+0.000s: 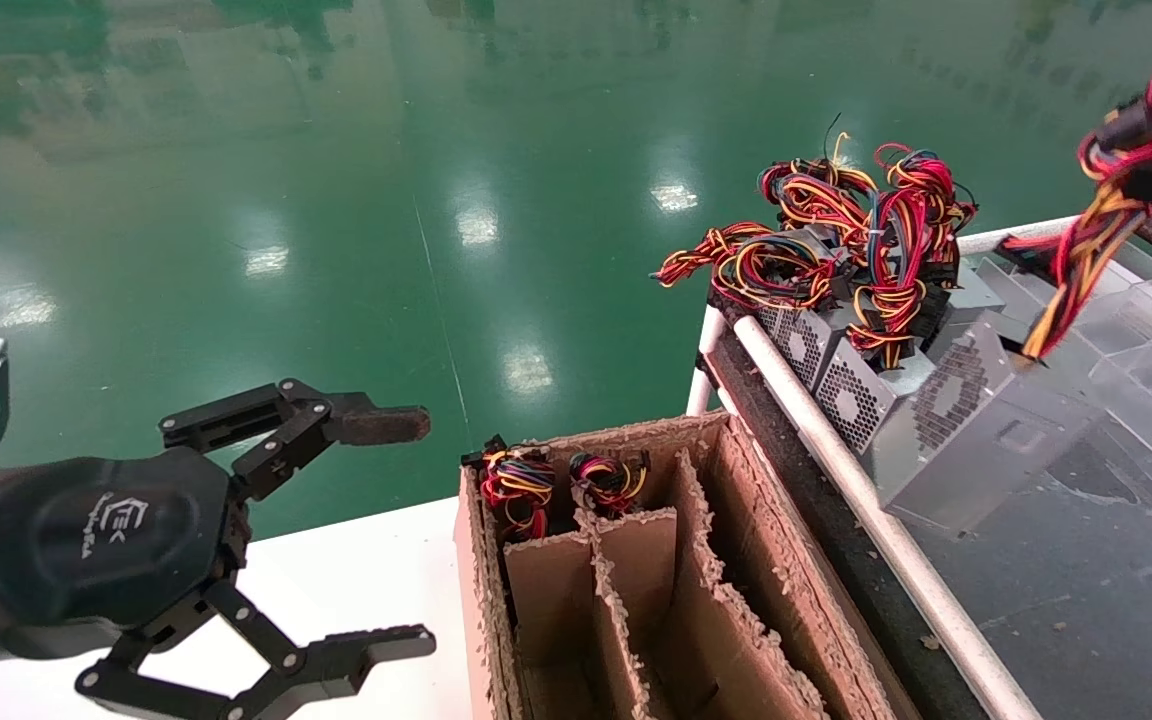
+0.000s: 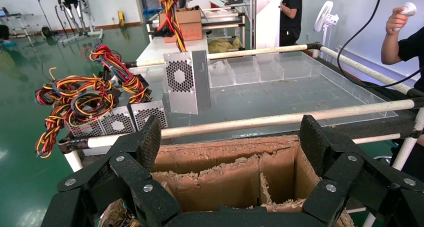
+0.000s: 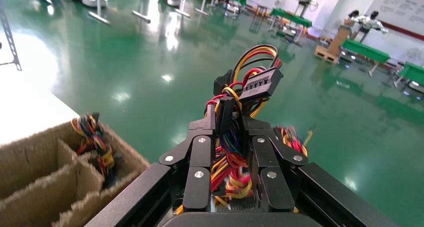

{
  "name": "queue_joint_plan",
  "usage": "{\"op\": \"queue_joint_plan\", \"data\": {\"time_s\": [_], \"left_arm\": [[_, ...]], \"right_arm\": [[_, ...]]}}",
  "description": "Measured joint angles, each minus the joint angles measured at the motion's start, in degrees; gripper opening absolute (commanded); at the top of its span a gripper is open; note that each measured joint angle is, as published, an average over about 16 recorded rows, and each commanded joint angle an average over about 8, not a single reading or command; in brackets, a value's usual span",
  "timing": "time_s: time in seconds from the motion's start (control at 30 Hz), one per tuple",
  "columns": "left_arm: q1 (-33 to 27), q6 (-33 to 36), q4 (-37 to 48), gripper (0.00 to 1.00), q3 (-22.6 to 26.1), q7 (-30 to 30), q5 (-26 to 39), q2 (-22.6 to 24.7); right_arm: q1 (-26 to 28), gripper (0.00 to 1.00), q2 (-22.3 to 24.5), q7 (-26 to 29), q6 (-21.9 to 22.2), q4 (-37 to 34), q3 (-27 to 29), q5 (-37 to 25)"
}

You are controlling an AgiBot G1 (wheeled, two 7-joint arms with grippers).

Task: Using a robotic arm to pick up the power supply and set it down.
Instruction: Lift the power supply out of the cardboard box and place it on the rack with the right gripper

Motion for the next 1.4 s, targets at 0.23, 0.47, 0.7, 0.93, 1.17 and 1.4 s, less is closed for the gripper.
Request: {"op": "queue_joint_plan", "data": {"time_s": [0.23, 0.47, 0.7, 0.93, 1.17, 1.4], "left_arm": [[0.0, 0.0, 0.0, 1.0, 0.0, 0.0, 0.0, 0.0], [0.0, 0.0, 0.0, 1.0, 0.0, 0.0, 0.0, 0.0], [0.0, 0.0, 0.0, 1.0, 0.1, 0.0, 0.0, 0.0], [0.0, 0.0, 0.0, 1.0, 0.1, 0.0, 0.0, 0.0], [0.0, 0.0, 0.0, 1.0, 0.1, 0.0, -0.1, 0.0], [0.0, 0.0, 0.0, 1.0, 0.1, 0.1, -0.1, 0.0]], "right_arm": [[-0.6, 0.0, 1.8, -3.1, 0.9, -2.8, -1.6, -0.8], [0.2, 0.0, 1.5, -6.1, 2.9, -6.1, -3.2, -3.5], [2.1, 0.0, -0.9, -9.2, 5.4, -9.4, -4.7, -6.9], [4.4, 0.0, -4.1, -11.9, 7.2, -11.7, -6.0, -9.4], [6.7, 0.0, -7.7, -13.3, 8.4, -13.4, -7.1, -11.4], [8.6, 0.0, -11.3, -14.4, 10.3, -15.5, -8.3, -13.2]]}}
